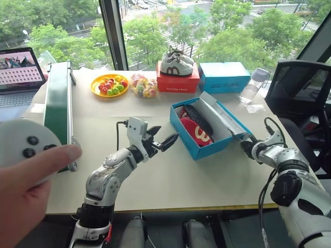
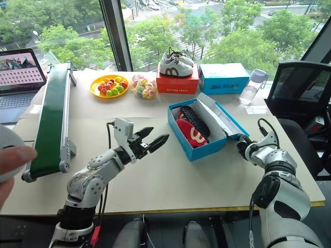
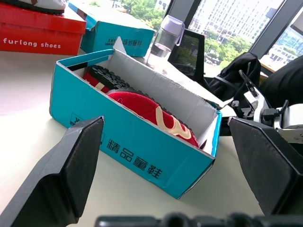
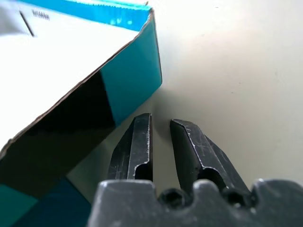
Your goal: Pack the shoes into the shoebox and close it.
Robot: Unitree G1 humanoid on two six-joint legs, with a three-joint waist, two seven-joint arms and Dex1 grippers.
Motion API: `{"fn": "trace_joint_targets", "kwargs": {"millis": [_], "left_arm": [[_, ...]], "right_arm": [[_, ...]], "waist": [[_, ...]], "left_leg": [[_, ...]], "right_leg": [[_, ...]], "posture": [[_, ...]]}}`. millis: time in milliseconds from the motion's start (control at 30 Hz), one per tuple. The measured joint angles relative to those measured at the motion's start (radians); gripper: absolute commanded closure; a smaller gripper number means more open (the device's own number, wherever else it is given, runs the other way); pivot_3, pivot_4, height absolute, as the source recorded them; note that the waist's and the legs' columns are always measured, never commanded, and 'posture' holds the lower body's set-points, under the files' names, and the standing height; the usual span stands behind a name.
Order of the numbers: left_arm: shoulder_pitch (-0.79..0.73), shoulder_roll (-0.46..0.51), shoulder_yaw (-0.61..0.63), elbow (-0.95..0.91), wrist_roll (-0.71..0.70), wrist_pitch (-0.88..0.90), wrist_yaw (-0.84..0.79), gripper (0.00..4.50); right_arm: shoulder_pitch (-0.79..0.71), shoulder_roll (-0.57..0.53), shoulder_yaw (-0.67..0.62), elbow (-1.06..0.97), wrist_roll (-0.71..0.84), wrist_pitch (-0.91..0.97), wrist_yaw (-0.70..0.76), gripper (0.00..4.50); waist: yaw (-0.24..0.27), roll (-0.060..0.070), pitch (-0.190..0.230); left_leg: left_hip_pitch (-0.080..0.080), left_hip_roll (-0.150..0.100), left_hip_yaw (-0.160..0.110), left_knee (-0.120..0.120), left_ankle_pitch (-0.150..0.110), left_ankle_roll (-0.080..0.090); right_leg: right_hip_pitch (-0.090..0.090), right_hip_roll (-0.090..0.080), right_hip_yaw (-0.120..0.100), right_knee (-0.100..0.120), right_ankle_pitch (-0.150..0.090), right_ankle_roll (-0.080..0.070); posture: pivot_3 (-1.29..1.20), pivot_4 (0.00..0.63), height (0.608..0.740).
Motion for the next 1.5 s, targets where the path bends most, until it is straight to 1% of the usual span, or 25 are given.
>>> {"fn": "trace_joint_targets", "kwargs": {"millis": [167, 267, 300, 333, 467, 600, 667, 733, 767, 800, 833, 900, 967, 1033, 1100, 1133, 1167, 1233, 1267, 1300, 1400, 1500], "left_arm": [[-0.023, 0.006, -0.001, 0.000, 0.000, 0.002, -0.003, 0.00], [-0.029, 0.016, 0.000, 0.000, -0.001, 0.004, -0.006, 0.00], [-0.031, 0.018, 0.000, 0.000, -0.001, 0.005, -0.009, 0.00], [-0.034, 0.023, 0.000, 0.000, -0.001, 0.007, -0.012, 0.00], [-0.044, 0.032, 0.002, 0.003, -0.003, 0.020, -0.019, 0.00], [-0.044, 0.031, 0.002, 0.003, -0.004, 0.022, -0.021, 0.00], [-0.043, 0.030, 0.002, 0.003, -0.004, 0.022, -0.021, 0.00], [-0.043, 0.029, 0.002, 0.003, -0.005, 0.024, -0.021, 0.00], [-0.043, 0.030, 0.002, 0.002, -0.005, 0.026, -0.021, 0.00], [-0.043, 0.030, 0.002, 0.002, -0.005, 0.028, -0.021, 0.00], [-0.043, 0.030, 0.002, 0.001, -0.006, 0.034, -0.021, 0.00], [-0.041, 0.030, 0.001, 0.000, -0.009, 0.041, -0.021, 0.00], [-0.039, 0.031, 0.002, -0.004, -0.011, 0.042, -0.021, 0.00], [-0.037, 0.033, 0.003, -0.008, -0.017, 0.044, -0.021, 0.00], [-0.036, 0.038, 0.005, -0.010, -0.018, 0.045, -0.021, 0.00], [-0.036, 0.040, 0.007, -0.010, -0.018, 0.045, -0.021, 0.00], [-0.036, 0.040, 0.007, -0.010, -0.018, 0.045, -0.021, 0.00], [-0.036, 0.038, 0.005, -0.010, -0.018, 0.045, -0.021, 0.00], [-0.036, 0.038, 0.006, -0.010, -0.018, 0.045, -0.020, 0.00], [-0.036, 0.036, 0.004, -0.010, -0.018, 0.045, -0.020, 0.00], [-0.035, 0.033, 0.003, -0.010, -0.018, 0.045, -0.019, 0.00], [-0.035, 0.030, 0.002, -0.011, -0.018, 0.044, -0.017, 0.00]], "right_arm": [[0.000, 0.046, -0.143, 0.054, 0.140, -0.091, 0.001, 3.43], [0.000, 0.057, -0.167, 0.064, 0.172, -0.104, 0.022, 3.43], [-0.001, 0.063, -0.174, 0.069, 0.182, -0.107, 0.029, 3.43], [-0.006, 0.068, -0.175, 0.074, 0.189, -0.112, 0.033, 3.43], [-0.052, 0.076, -0.157, 0.080, 0.189, -0.134, 0.069, 3.43], [-0.095, 0.076, -0.112, 0.072, 0.178, -0.183, 0.182, 3.43], [-0.104, 0.076, -0.084, 0.057, 0.165, -0.247, 0.283, 3.43], [-0.119, 0.075, -0.071, 0.031, 0.168, -0.266, 0.379, 3.43], [-0.123, 0.075, -0.051, 0.000, 0.166, -0.261, 0.453, 3.43], [-0.124, 0.075, -0.026, -0.025, 0.166, -0.256, 0.498, 3.43], [-0.108, 0.077, 0.043, -0.108, 0.149, -0.231, 0.596, 3.43], [-0.063, 0.086, 0.159, -0.290, 0.130, -0.167, 0.722, 3.43], [0.013, 0.100, 0.266, -0.476, 0.124, -0.097, 0.799, 3.43], [0.120, 0.105, 0.380, -0.668, 0.127, -0.005, 0.858, 3.43], [0.235, 0.080, 0.524, -0.867, 0.124, 0.094, 0.919, 3.43], [0.270, 0.061, 0.606, -0.946, 0.104, 0.123, 0.940, 3.43], [0.286, 0.046, 0.662, -0.993, 0.077, 0.134, 0.947, 3.43], [0.276, 0.030, 0.724, -1.013, 0.024, 0.128, 0.937, 3.43], [0.247, 0.031, 0.754, -0.981, -0.029, 0.095, 0.912, 3.43], [0.222, 0.033, 0.767, -0.950, -0.059, 0.074, 0.892, 3.43], [0.127, 0.071, 0.766, -0.824, -0.108, 0.004, 0.852, 3.43], [0.038, 0.108, 0.759, -0.736, -0.107, -0.028, 0.866, 3.43]], "waist": [[-0.023, 0.000, 0.000], [-0.027, 0.000, 0.000], [-0.026, 0.000, 0.000], [-0.025, 0.000, 0.000], [-0.022, 0.000, 0.001], [-0.020, 0.001, 0.001], [-0.019, 0.001, 0.001], [-0.019, 0.002, 0.001], [-0.019, 0.002, 0.001], [-0.019, 0.002, 0.001], [-0.019, 0.002, 0.002], [-0.020, 0.003, 0.002], [-0.018, 0.003, 0.002], [-0.014, 0.003, 0.001], [-0.008, 0.003, 0.002], [-0.005, 0.003, 0.002], [-0.004, 0.003, 0.002], [-0.002, 0.003, 0.001], [-0.001, 0.003, 0.002], [0.000, 0.003, 0.002], [0.003, 0.003, 0.002], [0.006, 0.003, 0.002]], "left_leg": [[0.000, 0.000, 0.001, 0.000, 0.000, 0.000], [0.000, 0.000, 0.001, -0.002, 0.000, 0.001], [0.000, 0.000, 0.002, -0.002, 0.000, 0.001], [0.000, 0.000, 0.002, -0.002, 0.000, 0.001], [-0.001, 0.000, 0.003, -0.003, -0.001, 0.001], [-0.002, 0.000, 0.003, -0.004, -0.001, 0.002], [-0.002, 0.000, 0.003, -0.004, -0.001, 0.002], [-0.003, 0.000, 0.003, -0.004, -0.001, 0.002], [-0.003, 0.000, 0.003, -0.004, -0.002, 0.002], [-0.003, 0.000, 0.003, -0.004, -0.002, 0.003], [-0.003, 0.000, 0.003, -0.004, -0.002, 0.003], [-0.003, 0.000, 0.003, -0.004, -0.002, 0.003], [-0.003, 0.000, 0.003, -0.004, -0.002, 0.003], [-0.003, 0.000, 0.003, -0.004, -0.002, 0.003], [-0.004, 0.000, 0.003, -0.004, -0.002, 0.003], [-0.004, 0.000, 0.004, -0.004, -0.002, 0.003], [-0.004, 0.000, 0.004, -0.003, -0.002, 0.003], [-0.004, 0.000, 0.004, -0.002, -0.002, 0.003], [-0.004, 0.000, 0.004, -0.002, -0.003, 0.002], [-0.004, 0.000, 0.005, -0.002, -0.003, 0.001], [-0.004, 0.001, 0.005, -0.002, -0.002, 0.003], [-0.005, 0.001, 0.005, -0.002, -0.002, 0.003]], "right_leg": [[-0.001, 0.000, 0.002, 0.000, 0.001, 0.001], [-0.002, 0.001, 0.003, 0.000, 0.002, 0.001], [-0.002, 0.001, 0.002, 0.000, 0.006, 0.004], [-0.002, 0.001, 0.002, 0.000, 0.006, 0.004], [-0.003, 0.000, 0.003, 0.000, 0.006, 0.004], [-0.003, 0.000, 0.002, -0.001, 0.007, 0.002], [-0.004, 0.000, 0.002, -0.001, 0.007, 0.002], [-0.004, 0.000, 0.002, -0.002, 0.007, 0.002], [-0.004, 0.000, 0.002, -0.002, 0.007, 0.002], [-0.004, 0.000, 0.002, -0.002, 0.007, 0.002], [-0.005, 0.000, 0.003, -0.001, 0.007, 0.002], [-0.005, 0.000, 0.003, 0.000, 0.007, 0.002], [-0.005, 0.000, 0.002, 0.001, 0.006, 0.001], [-0.006, 0.000, 0.002, 0.002, 0.006, 0.001], [-0.007, 0.000, 0.002, 0.002, 0.006, 0.001], [-0.008, -0.001, 0.002, 0.002, 0.006, 0.001], [-0.008, -0.001, 0.003, 0.002, 0.006, 0.001], [-0.008, -0.001, 0.002, 0.002, 0.006, 0.001], [-0.008, 0.000, 0.003, 0.002, 0.005, 0.000], [-0.009, -0.001, 0.003, 0.002, 0.002, -0.003], [-0.010, 0.000, 0.003, 0.003, 0.003, -0.004], [-0.010, 0.000, 0.003, 0.004, 0.006, 0.000]], "posture": [[0.00, 0.150, 0.740], [0.00, 0.150, 0.740], [0.00, 0.150, 0.740], [0.00, 0.150, 0.740], [0.00, 0.150, 0.740], [0.00, 0.150, 0.740], [0.00, 0.150, 0.740], [0.00, 0.150, 0.740], [0.00, 0.150, 0.740], [0.00, 0.150, 0.740], [0.00, 0.150, 0.740], [0.00, 0.150, 0.740], [0.00, 0.150, 0.740], [0.00, 0.150, 0.740], [0.00, 0.150, 0.740], [0.00, 0.150, 0.740], [0.00, 0.150, 0.740], [0.00, 0.150, 0.740], [0.00, 0.150, 0.740], [0.00, 0.150, 0.740], [0.00, 0.150, 0.740], [0.00, 0.150, 0.740]]}}
